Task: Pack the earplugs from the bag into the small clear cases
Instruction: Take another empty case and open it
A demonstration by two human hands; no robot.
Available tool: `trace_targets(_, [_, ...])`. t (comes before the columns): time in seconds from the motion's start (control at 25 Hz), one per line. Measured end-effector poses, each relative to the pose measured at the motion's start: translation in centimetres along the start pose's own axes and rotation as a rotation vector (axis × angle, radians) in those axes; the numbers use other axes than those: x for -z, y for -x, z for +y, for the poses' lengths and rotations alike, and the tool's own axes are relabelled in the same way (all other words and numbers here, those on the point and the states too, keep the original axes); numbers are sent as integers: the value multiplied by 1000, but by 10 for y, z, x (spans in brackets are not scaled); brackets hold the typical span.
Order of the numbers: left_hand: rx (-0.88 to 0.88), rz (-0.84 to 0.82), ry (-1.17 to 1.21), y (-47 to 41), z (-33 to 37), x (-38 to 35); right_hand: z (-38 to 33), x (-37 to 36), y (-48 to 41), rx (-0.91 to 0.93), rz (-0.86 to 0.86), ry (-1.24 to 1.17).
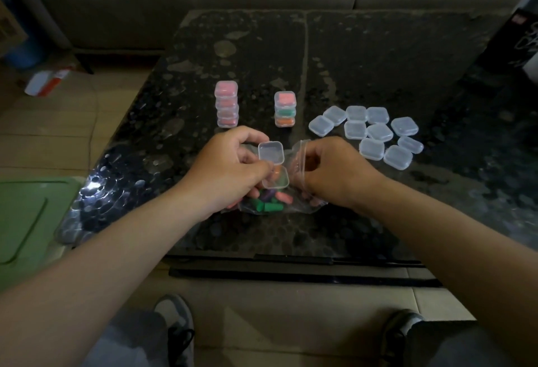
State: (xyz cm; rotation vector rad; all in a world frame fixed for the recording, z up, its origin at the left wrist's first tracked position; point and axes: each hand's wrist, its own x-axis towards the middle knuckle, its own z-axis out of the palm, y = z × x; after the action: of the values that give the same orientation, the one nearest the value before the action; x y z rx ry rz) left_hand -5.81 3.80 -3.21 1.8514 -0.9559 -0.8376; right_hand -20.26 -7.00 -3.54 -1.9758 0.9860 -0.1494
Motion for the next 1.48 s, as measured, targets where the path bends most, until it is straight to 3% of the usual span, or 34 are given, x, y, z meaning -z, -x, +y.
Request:
trace_targets(0.36, [20,4,-8,0,-2,3,-7,7,4,84,99,188])
trace_targets(0.56, [44,-9,-6,-1,-1,3,-11,8,6,164,322,225])
trace_targets(0.76, [52,-11,26,-2,0,3,-12,8,7,438,468,283])
trace_targets(0.96, [59,-46,101,-1,0,7,-3,-9,10,728,392,368])
trace_targets(1.48, [51,-49,331,4,11,9,-5,-12,14,670,411,279])
